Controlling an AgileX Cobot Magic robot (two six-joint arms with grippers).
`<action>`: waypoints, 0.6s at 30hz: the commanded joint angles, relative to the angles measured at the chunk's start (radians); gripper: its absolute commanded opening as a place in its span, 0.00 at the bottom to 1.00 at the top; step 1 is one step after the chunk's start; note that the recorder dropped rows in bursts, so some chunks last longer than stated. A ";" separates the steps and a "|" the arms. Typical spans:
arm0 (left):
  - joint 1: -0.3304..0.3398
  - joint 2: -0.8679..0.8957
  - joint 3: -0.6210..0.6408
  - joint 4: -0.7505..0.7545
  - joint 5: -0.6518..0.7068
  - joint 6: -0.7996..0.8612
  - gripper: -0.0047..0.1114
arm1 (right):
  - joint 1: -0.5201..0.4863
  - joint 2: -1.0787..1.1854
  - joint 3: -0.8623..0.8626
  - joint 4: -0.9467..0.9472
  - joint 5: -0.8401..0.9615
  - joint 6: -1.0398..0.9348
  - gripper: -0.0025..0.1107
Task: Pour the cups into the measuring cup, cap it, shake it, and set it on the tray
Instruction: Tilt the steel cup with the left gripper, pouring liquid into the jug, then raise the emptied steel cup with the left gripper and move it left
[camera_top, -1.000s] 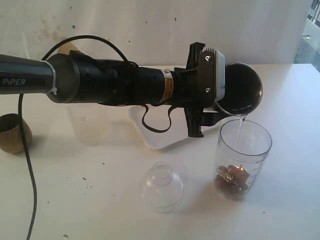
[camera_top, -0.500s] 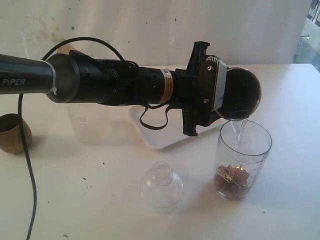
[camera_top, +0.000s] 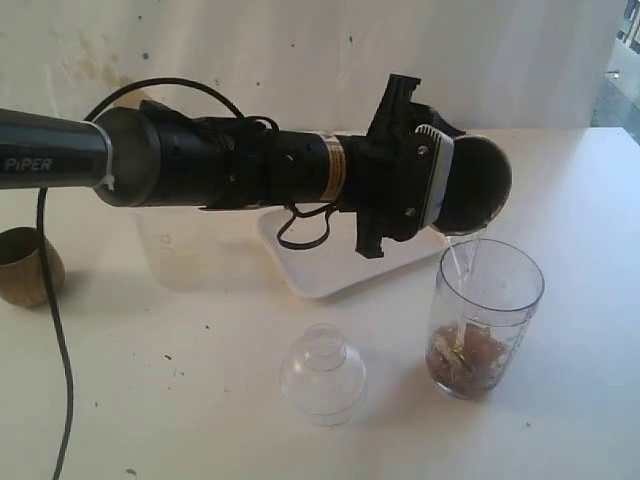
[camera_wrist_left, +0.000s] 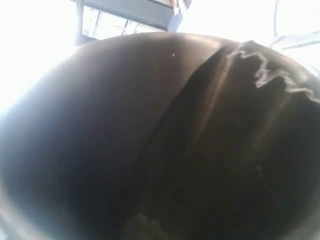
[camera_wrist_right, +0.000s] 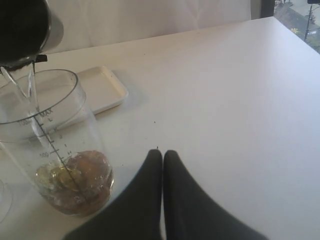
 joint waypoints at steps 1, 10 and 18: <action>-0.008 -0.026 -0.018 -0.055 -0.024 0.050 0.04 | -0.005 -0.005 0.005 -0.005 -0.002 -0.003 0.02; -0.032 -0.026 -0.018 -0.132 -0.024 0.191 0.04 | -0.005 -0.005 0.005 -0.005 -0.002 -0.003 0.02; -0.037 -0.026 -0.018 -0.237 -0.016 0.276 0.04 | -0.005 -0.005 0.005 -0.005 -0.002 -0.003 0.02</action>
